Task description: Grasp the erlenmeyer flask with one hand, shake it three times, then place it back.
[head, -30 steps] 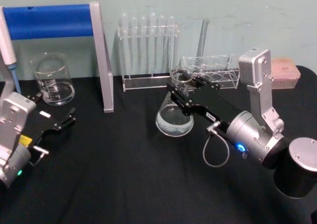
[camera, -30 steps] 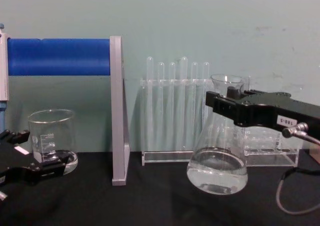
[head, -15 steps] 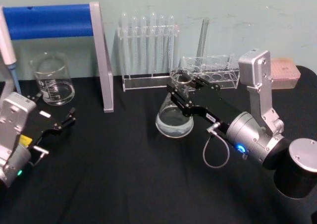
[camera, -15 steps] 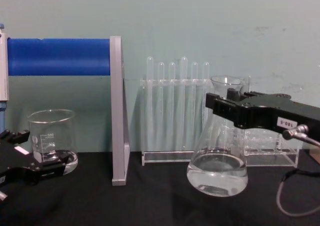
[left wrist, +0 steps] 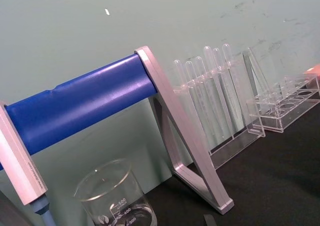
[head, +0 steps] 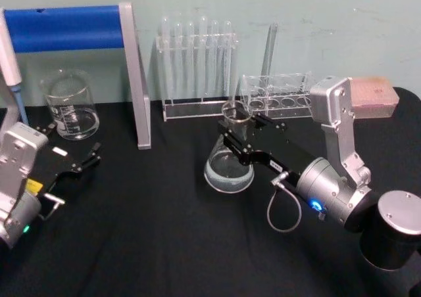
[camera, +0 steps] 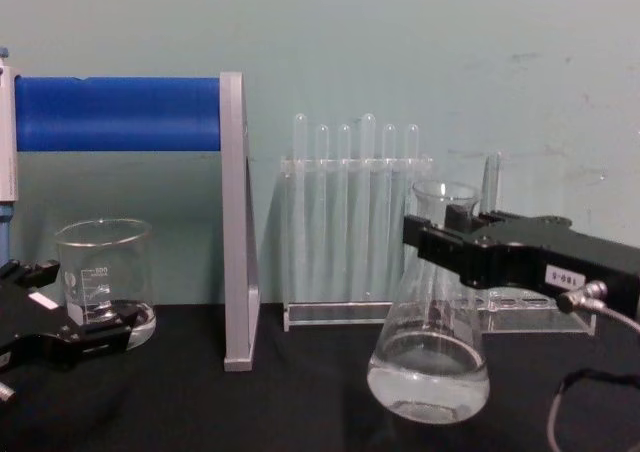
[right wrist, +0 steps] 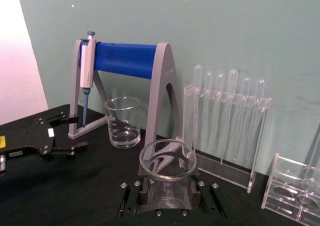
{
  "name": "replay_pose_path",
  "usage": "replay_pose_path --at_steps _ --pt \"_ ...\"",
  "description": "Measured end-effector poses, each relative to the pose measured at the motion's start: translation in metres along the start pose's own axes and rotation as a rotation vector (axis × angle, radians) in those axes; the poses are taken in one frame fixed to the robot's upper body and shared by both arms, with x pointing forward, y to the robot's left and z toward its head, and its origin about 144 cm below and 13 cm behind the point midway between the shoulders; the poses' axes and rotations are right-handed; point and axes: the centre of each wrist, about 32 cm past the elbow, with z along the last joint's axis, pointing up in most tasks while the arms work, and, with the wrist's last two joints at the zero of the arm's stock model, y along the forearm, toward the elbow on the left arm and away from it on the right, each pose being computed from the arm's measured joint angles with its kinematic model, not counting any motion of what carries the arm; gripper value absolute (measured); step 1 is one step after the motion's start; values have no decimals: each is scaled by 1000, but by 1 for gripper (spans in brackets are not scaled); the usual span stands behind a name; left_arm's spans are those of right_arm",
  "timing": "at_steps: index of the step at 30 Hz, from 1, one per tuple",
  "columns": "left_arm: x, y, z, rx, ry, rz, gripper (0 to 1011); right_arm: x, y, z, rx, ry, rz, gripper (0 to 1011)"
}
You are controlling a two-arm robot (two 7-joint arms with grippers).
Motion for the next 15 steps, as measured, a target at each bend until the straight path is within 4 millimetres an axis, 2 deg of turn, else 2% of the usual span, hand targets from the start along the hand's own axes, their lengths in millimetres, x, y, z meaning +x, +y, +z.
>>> replay_pose_path --at_steps 15 --pt "0 0 0 0 0 0 1001 -5 0 -18 -13 0 46 453"
